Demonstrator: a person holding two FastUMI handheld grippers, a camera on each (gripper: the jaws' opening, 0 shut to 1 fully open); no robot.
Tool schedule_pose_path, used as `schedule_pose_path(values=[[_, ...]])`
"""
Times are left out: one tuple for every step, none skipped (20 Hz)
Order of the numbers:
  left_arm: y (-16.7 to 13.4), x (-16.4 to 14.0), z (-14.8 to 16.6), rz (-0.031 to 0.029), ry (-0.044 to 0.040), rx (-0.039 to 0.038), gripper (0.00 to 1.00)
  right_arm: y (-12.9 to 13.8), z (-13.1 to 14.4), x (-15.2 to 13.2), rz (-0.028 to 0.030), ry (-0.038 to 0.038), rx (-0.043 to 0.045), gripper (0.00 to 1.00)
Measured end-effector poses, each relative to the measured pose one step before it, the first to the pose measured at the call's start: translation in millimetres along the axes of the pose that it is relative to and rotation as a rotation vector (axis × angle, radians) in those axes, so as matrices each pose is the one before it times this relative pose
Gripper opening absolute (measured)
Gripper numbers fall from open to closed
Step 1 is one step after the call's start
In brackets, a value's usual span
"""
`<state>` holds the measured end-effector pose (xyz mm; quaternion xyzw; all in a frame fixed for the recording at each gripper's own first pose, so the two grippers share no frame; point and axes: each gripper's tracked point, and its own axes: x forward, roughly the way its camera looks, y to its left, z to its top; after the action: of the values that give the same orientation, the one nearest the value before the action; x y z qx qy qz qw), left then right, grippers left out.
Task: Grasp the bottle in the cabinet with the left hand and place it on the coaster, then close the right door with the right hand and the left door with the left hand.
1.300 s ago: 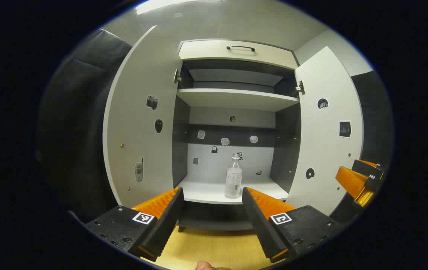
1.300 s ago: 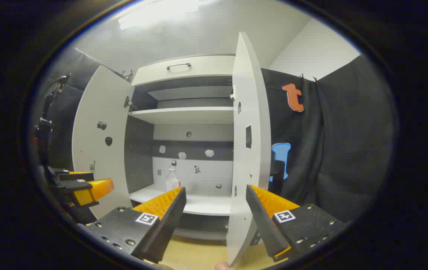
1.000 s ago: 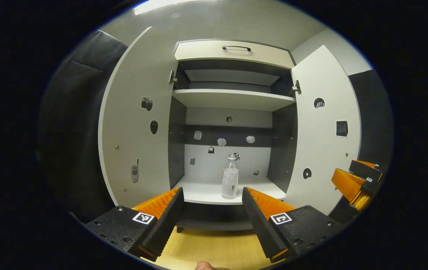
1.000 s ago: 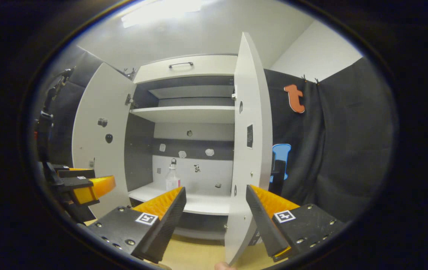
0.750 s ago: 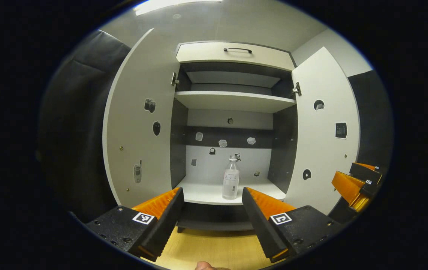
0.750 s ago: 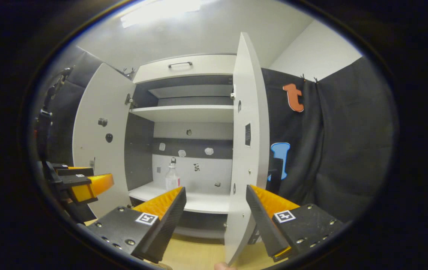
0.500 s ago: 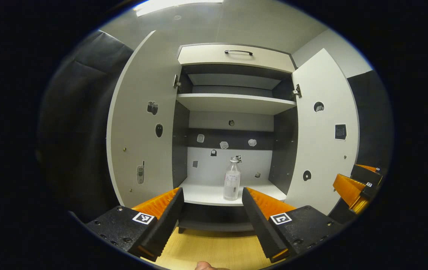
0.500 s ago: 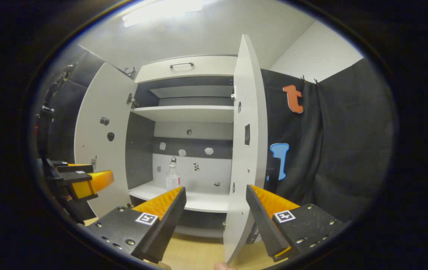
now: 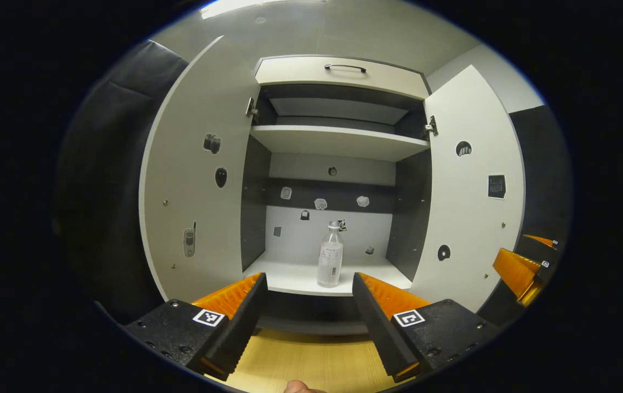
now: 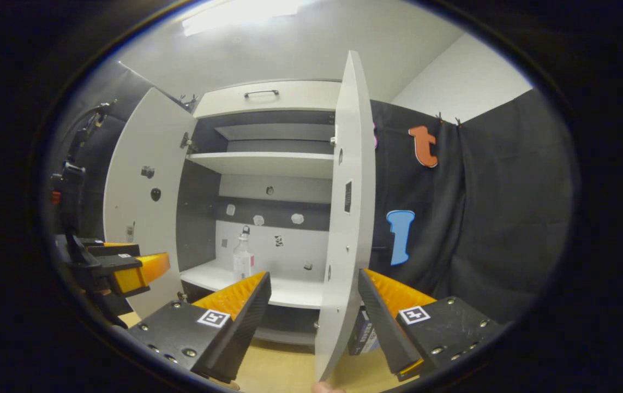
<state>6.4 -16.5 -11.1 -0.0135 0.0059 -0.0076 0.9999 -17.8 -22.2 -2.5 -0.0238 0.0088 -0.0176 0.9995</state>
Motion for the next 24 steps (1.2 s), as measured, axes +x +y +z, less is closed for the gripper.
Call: schedule_pose_path(values=[[-1.49,2.04,-1.38,-0.00353,0.00377,-0.00370,0.96,-3.17,-0.32,-0.10,-0.00529,0.00009,-0.00311,0.97],[-1.34,2.46,-1.22,-0.00259,0.00269,-0.00277,0.96,-2.23,0.51,-0.66,-0.00673,-0.00191,-0.00379,0.97],[-1.01,1.47,-1.49,-0.00145,0.00200,-0.00185,0.96,-2.53,0.14,0.14,-0.00635,-0.00233,-0.00325,0.97],[-1.77,1.55,-1.29,-0.00255,0.00241,-0.00041,0.96,-1.63,0.37,0.22,-0.00458,-0.00085,-0.00265,0.97],[-1.51,1.84,-1.81,-0.00324,0.00141,0.00000,0.96,-2.19,-0.06,0.83,-0.00386,0.00055,-0.00341,0.97],[-1.66,2.20,-1.64,-0.00362,0.00450,0.00189,0.96,-0.93,-0.78,-0.40,-0.00314,0.00148,-0.00386,0.97],[-0.68,0.97,-2.82,-0.00227,0.00647,0.00321,0.96,-0.33,0.35,-0.47,-0.00261,0.00049,-0.00314,0.97],[-1.41,2.44,-1.32,-0.00363,0.00102,0.00307,0.96,-0.97,-1.49,1.04,-0.00187,0.00195,-0.00269,0.97],[-1.76,3.61,-0.67,-0.00373,-0.00306,0.00208,0.96,-0.60,-0.38,0.45,-0.00171,-0.00061,-0.00087,0.97],[-1.40,5.61,0.51,-0.00676,-0.00371,0.00393,0.93,-0.77,-1.05,1.36,-0.00052,-0.00216,0.00093,0.94],[-0.85,7.23,-1.29,-0.00524,-0.00028,0.00492,0.96,0.15,-0.02,0.33,0.00208,-0.00031,0.00179,0.94],[0.05,8.17,0.01,-0.00184,-0.00008,0.00396,0.96,0.20,0.48,-0.50,0.00415,-0.00118,0.00130,0.94],[0.06,9.20,0.49,-0.00156,-0.00297,0.00277,0.96,0.02,0.81,-0.49,0.00191,-0.00145,-0.00202,0.94],[-0.11,10.35,-0.81,-0.00102,0.00086,0.00038,0.96,-1.15,0.44,-0.06,-0.00367,-0.00287,-0.00466,0.97],[0.44,9.44,-0.18,0.00010,0.00354,-0.00047,0.96,-1.40,0.43,-0.22,-0.00728,-0.00305,-0.00527,0.97],[0.40,10.06,-2.46,0.00005,0.00999,0.00313,0.96,-0.89,0.30,0.44,-0.00789,-0.00431,-0.00350,0.97],[1.04,9.27,-2.32,-0.00097,0.01296,0.00532,0.96,-0.71,1.20,-0.36,-0.00778,-0.00284,-0.00218,0.94],[-0.82,9.87,-0.96,-0.00498,0.00703,0.00139,0.97,-1.08,0.09,-0.74,-0.00873,-0.00179,-0.00221,0.97],[-2.44,10.98,0.39,-0.01443,0.00091,-0.00236,0.97,-1.79,0.25,0.02,-0.01000,0.00015,-0.00391,0.97],[-5.08,10.08,-1.10,-0.02558,0.00183,-0.00454,0.97,-3.18,-0.24,-1.37,-0.01350,0.00169,-0.00641,0.97],[-3.32,10.03,-1.69,-0.01674,0.00914,-0.00265,0.97,-3.27,1.33,-1.89,-0.01401,0.00241,-0.00672,0.97],[1.11,9.42,-1.63,-0.00234,0.00822,-0.00105,0.97,-6.87,-0.55,-2.01,-0.01791,0.00267,-0.00752,0.97],[0.08,10.45,-0.59,-0.00177,0.00624,0.00196,0.97,-10.16,-1.44,-3.46,-0.02066,0.00056,-0.00671,0.97],[-0.56,9.65,0.45,-0.00128,0.00758,0.00661,0.96,-12.57,-2.75,-4.70,-0.02394,-0.00066,-0.00505,0.94]])
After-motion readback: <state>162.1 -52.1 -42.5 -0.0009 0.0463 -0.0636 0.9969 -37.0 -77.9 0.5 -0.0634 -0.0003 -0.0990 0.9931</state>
